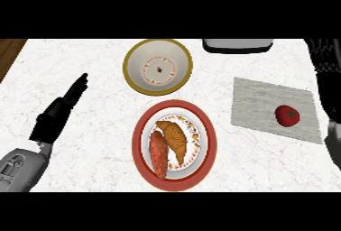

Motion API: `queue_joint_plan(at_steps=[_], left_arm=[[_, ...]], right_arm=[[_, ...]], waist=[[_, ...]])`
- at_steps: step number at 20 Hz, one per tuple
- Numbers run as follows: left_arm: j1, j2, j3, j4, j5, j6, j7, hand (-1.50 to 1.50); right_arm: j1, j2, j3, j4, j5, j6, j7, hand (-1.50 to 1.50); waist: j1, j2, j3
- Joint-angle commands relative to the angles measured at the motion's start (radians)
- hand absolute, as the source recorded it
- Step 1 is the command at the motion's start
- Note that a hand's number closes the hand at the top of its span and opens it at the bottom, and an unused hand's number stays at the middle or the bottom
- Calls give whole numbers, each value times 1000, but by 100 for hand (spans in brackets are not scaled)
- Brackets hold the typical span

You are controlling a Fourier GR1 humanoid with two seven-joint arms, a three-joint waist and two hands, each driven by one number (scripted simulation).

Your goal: Pick the croissant from the plate and place it in the bowl

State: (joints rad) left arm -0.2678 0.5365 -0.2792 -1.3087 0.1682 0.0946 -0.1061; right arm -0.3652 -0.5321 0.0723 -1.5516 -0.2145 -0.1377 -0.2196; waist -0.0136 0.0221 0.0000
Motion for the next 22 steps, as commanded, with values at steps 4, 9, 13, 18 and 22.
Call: queue_joint_plan(at_steps=[4,9,13,18,22], left_arm=[[34,-164,5,-37,135,-31,30,0],[55,-271,-2,-47,225,-24,76,0],[29,-292,-18,-105,236,-14,136,0],[58,-273,-16,-144,232,7,181,0],[79,-283,-24,-147,229,4,162,0]], right_arm=[[81,43,277,-162,282,-102,145,150],[223,151,283,-93,500,-421,238,-150],[207,262,598,-129,790,-439,273,-150],[171,232,690,-76,1138,-328,561,-150],[143,262,712,-71,1337,-159,808,-150]], waist=[[13,-31,-5],[-38,-34,-2],[17,-31,-3],[6,-39,-6],[-13,-46,-9]])
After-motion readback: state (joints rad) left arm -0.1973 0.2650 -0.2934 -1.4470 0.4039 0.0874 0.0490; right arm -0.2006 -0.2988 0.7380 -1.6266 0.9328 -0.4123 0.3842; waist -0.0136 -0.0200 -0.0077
